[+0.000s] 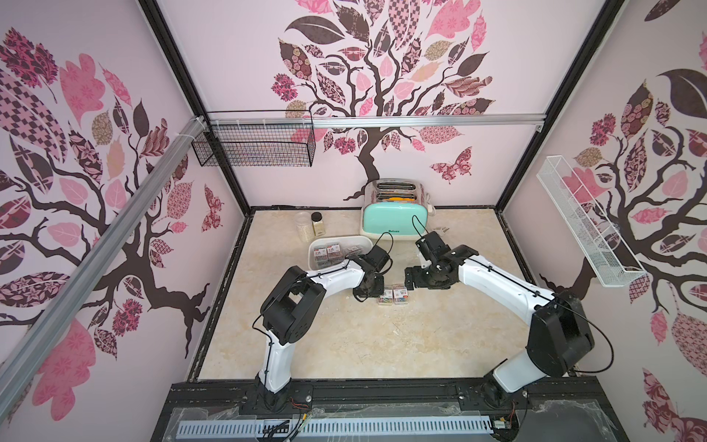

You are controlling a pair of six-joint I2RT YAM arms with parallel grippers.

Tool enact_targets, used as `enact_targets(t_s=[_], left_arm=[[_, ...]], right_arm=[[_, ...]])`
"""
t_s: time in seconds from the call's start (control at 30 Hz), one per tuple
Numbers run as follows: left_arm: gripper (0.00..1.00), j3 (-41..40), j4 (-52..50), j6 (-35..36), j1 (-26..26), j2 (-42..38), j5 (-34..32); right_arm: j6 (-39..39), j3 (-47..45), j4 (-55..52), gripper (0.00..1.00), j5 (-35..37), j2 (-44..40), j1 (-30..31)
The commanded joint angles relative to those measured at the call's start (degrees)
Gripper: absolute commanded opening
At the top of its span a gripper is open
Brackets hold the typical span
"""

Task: Take the paper clips out of the storage box
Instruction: Adjust the boxed paper clips at the center of the board.

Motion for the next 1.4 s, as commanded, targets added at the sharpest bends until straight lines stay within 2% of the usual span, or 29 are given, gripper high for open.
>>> enact_targets(t_s=[0.0,0.2,0.57,0.73,0.87,1.13,1.23,1.37], left_arm=[[0.3,0.4,0.2,0.2,-0.3,0.4,-0.1],[0.34,1.4,-0.5,1.0,-0.3,0.2,-0.7],[0.51,4.5,-5.9,3.2,0.1,-4.4,-3.7],[0.55,5.5,-8.4,3.8,1.8,-7.6,-5.1],[0.61,7.7,-10.1,5.3,5.2,-9.5,-5.7],[0.75,17.0,-14.0,8.5,10.2,-3.9,-6.8],[0.84,19.7,-14.5,10.0,10.6,-1.2,-8.1],[0.86,22.7,-16.0,11.1,11.0,2.3,-9.6]], right_arm=[[0.0,0.9,0.0,0.95,-0.1,0.9,-0.3],[0.1,0.9,0.0,0.94,-0.3,0.8,-0.3],[-0.2,4.3,-2.1,0.99,-0.3,-1.1,-0.3],[-0.3,6.0,-3.3,0.99,-1.0,-1.4,-0.3],[-0.4,7.0,-3.8,0.99,-1.6,-2.2,-0.3],[-1.4,8.3,-4.6,0.99,-2.1,-2.9,-0.3],[-1.8,8.8,-5.0,0.99,-2.0,-3.1,-0.3],[-2.0,9.0,-5.1,0.99,-2.1,-3.5,-0.3]])
